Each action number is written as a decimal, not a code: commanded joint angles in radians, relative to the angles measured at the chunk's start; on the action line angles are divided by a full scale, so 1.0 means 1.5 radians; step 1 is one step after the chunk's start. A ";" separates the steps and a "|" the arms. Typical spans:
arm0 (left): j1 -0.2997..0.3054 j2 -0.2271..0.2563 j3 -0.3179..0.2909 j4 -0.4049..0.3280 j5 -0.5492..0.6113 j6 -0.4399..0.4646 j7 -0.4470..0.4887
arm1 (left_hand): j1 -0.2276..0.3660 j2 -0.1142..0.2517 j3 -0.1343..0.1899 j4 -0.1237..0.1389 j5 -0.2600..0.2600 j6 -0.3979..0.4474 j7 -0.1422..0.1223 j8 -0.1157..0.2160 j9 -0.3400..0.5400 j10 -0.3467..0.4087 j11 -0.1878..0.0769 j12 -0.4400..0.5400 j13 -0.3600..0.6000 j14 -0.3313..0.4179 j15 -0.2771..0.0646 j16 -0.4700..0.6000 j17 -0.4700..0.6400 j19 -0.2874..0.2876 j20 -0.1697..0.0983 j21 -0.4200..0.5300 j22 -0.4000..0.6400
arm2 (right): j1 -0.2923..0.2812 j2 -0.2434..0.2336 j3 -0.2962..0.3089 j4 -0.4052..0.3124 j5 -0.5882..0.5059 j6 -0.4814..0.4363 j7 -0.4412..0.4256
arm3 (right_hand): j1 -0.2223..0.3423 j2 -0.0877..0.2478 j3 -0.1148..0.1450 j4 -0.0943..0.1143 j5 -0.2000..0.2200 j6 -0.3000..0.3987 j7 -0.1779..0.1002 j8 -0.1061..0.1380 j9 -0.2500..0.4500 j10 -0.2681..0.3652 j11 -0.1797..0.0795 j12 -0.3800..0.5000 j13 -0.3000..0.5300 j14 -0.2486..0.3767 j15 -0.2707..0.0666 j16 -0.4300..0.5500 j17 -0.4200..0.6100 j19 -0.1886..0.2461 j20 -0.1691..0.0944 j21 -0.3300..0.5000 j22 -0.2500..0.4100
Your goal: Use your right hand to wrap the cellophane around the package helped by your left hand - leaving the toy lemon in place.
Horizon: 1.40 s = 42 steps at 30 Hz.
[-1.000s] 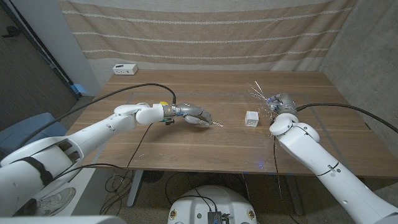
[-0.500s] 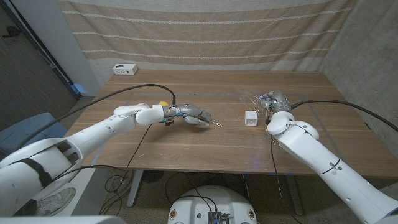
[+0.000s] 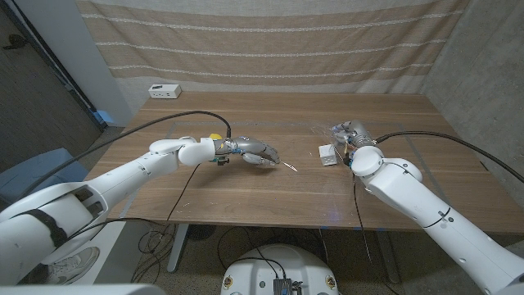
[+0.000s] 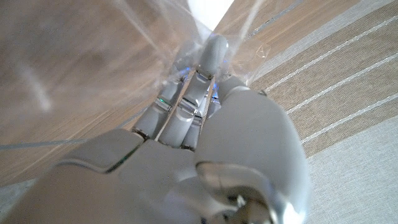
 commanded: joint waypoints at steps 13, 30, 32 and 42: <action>-0.001 0.001 0.000 -0.002 0.009 0.005 0.005 | 0.006 0.022 0.015 -0.001 0.000 -0.005 0.000 0.004 0.003 -0.002 0.009 0.002 0.004 -0.003 0.003 -0.002 0.000 0.006 0.006 -0.002 0.004 | -0.055 -0.009 0.044 0.046 0.117 0.224 0.038 | -0.216 -0.018 -0.032 0.092 0.004 -0.196 0.013 -0.007 -0.027 -0.211 0.035 -0.175 -0.075 -0.177 0.144 -0.186 -0.144 0.053 0.040 -0.017 -0.013; 0.007 0.007 -0.001 -0.022 0.018 0.026 0.005 | 0.015 0.048 0.036 0.013 0.002 -0.006 0.003 0.005 0.004 -0.005 0.013 0.002 0.004 -0.004 0.005 -0.001 0.001 0.008 0.010 -0.002 0.005 | -0.105 -0.007 0.061 0.094 0.140 0.473 0.082 | -0.338 -0.061 -0.052 0.104 -0.006 -0.339 -0.005 -0.001 -0.030 -0.407 0.038 -0.246 -0.086 -0.402 0.208 -0.230 -0.176 -0.003 0.132 -0.137 -0.015; 0.008 0.007 0.000 -0.023 0.020 0.027 0.007 | 0.016 0.050 0.039 0.015 0.002 -0.006 0.004 0.005 0.004 -0.006 0.012 0.002 0.005 -0.004 0.005 -0.001 0.001 0.008 0.010 -0.001 0.005 | -0.109 0.001 0.064 0.118 0.145 0.541 0.108 | -0.341 -0.060 -0.051 0.099 -0.005 -0.344 -0.008 0.000 -0.030 -0.409 0.038 -0.243 -0.086 -0.421 0.210 -0.228 -0.178 -0.029 0.142 -0.157 -0.015; 0.008 0.007 0.000 -0.024 0.026 0.029 0.013 | 0.019 0.050 0.046 0.020 0.002 -0.007 0.003 0.005 0.005 -0.008 0.011 0.002 0.005 -0.005 0.005 -0.001 0.001 0.008 0.010 -0.001 0.006 | -0.109 0.014 0.063 0.146 0.175 0.642 0.172 | -0.310 -0.026 -0.021 0.072 0.007 -0.358 -0.015 0.000 -0.031 -0.413 0.036 -0.241 -0.087 -0.415 0.203 -0.212 -0.181 0.006 0.117 -0.169 -0.014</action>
